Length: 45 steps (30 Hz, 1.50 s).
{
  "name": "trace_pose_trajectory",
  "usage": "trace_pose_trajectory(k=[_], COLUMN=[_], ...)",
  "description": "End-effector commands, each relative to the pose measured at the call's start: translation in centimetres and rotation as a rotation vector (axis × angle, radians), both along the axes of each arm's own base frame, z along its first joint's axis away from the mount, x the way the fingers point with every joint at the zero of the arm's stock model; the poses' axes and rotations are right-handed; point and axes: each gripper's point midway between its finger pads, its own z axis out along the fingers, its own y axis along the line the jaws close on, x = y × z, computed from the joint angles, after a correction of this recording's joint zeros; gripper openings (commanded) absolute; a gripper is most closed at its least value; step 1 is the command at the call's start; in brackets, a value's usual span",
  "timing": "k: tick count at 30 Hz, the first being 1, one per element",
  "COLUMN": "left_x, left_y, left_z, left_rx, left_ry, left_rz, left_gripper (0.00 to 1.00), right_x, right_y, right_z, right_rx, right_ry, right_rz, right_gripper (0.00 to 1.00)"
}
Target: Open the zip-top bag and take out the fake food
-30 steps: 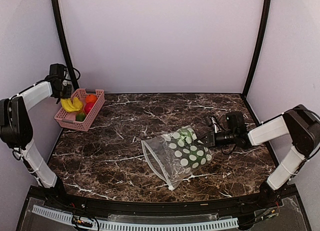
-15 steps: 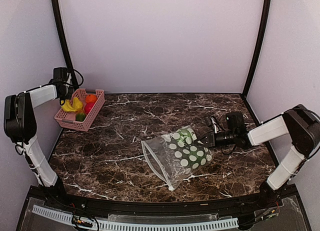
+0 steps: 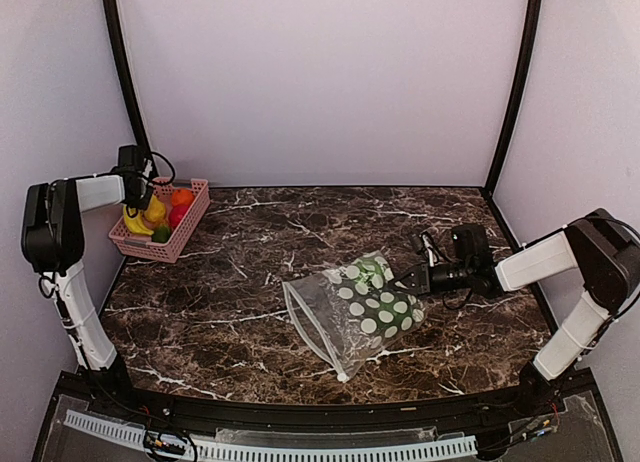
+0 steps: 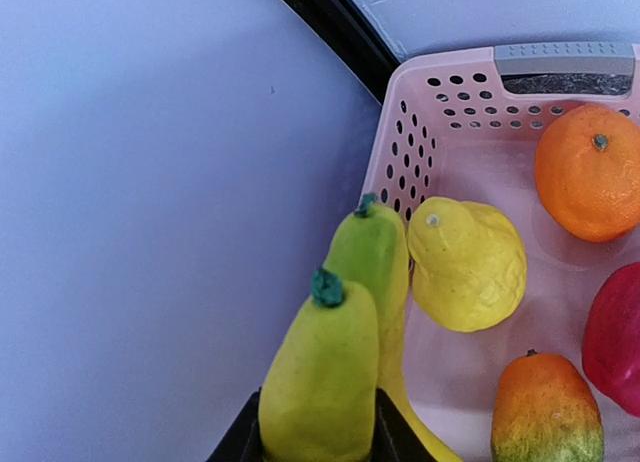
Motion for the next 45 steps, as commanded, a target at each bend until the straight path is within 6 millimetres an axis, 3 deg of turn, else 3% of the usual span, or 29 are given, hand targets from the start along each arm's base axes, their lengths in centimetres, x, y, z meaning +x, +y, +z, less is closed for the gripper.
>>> trace_pose_trajectory(k=[1, 7, 10, 13, 16, 20, 25, 32, 33, 34, 36, 45], left_x=[0.1, 0.4, 0.4, 0.5, 0.6, 0.9, 0.3, -4.2, -5.2, -6.2, -8.2, -17.4], left_y=[-0.1, 0.1, 0.0, -0.3, -1.1, -3.7, -9.5, -16.8, -17.6, -19.1, -21.4, -28.2], left_z=[-2.0, -2.4, -2.1, -0.9, 1.6, 5.5, 8.3, 8.2, 6.7, 7.4, 6.4, 5.2], left_rx=[0.005, -0.005, -0.013, -0.029, -0.033, -0.033, -0.077, -0.278, -0.305, -0.313, -0.353, -0.622], left_ry=[0.07, 0.095, 0.09, 0.064, 0.015, -0.059, -0.115, -0.115, -0.083, -0.098, -0.083, -0.188], left_rz=[0.003, 0.018, 0.022, 0.027, 0.016, -0.031, -0.146, -0.306, -0.317, -0.355, -0.418, -0.697], left_gripper=[0.33, 0.4, 0.5, 0.58, 0.62, 0.65, 0.65, 0.6, 0.59, 0.59, 0.59, 0.6], right_x=[0.4, 0.4, 0.4, 0.4, 0.4, 0.3, 0.3, 0.3, 0.3, 0.3, 0.3, 0.3], right_y=[0.0, 0.0, 0.0, 0.0, 0.0, 0.0, -0.1, 0.0, 0.0, 0.0, 0.1, 0.3], right_z=[0.2, 0.2, 0.2, 0.2, 0.3, 0.3, 0.2, 0.0, -0.1, -0.1, -0.3, -0.6], right_rx=[0.007, 0.006, 0.007, 0.009, 0.008, 0.009, 0.006, 0.01, 0.011, 0.011, 0.008, -0.007], right_ry=[-0.019, -0.017, -0.019, -0.019, -0.021, -0.022, -0.025, -0.018, -0.017, -0.017, -0.013, -0.002], right_rz=[0.006, 0.004, 0.004, 0.006, 0.005, 0.006, 0.005, 0.006, 0.008, 0.008, 0.009, 0.023], right_gripper=[0.0, 0.0, 0.0, 0.0, 0.0, 0.0, 0.0, 0.0, 0.0, 0.0, 0.0, 0.0])
